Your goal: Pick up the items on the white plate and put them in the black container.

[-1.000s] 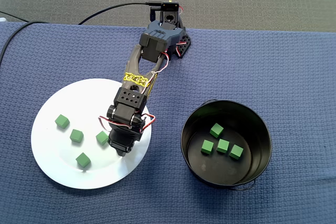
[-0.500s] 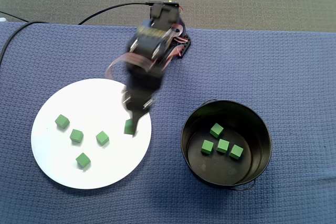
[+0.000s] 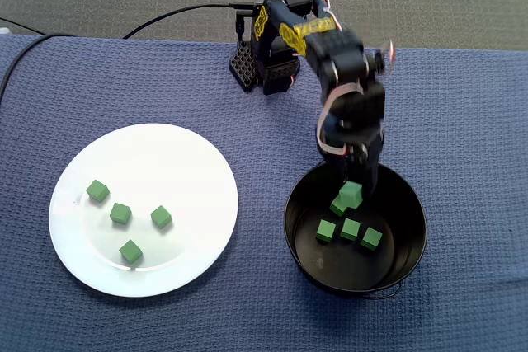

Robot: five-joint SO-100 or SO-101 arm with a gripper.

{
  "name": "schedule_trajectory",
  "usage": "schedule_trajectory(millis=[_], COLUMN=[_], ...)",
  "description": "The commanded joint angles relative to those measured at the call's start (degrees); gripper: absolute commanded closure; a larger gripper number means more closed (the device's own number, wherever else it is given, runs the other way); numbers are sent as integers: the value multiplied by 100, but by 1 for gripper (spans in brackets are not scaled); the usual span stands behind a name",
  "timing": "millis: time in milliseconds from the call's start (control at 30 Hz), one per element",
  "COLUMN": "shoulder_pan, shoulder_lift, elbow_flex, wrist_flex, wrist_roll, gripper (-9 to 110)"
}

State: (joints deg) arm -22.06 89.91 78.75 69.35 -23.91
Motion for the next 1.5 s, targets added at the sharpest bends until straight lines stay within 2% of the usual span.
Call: schedule_trajectory(millis=[0,167,267,367,533,667,733,900,1000,1233,1467], shoulder_pan=[-158,-299,-334,-167,624,2188,3234,5546,6284,6416,5739], shoulder_lift=[-79,-211,-220,-114,527,519,527,97,-422,-1837,-2707], elbow_flex=[1055,1301,984,624,-1055,-3366,-3929,-3199,-2479,-2241,-2338], wrist_flex=[-844,-1151,-861,-545,729,2065,2355,1872,1600,1793,1582], wrist_roll=[176,439,589,580,756,1195,1345,1925,2505,3990,4421], gripper=[102,100,75,71,68,71,73,72,72,70,71])
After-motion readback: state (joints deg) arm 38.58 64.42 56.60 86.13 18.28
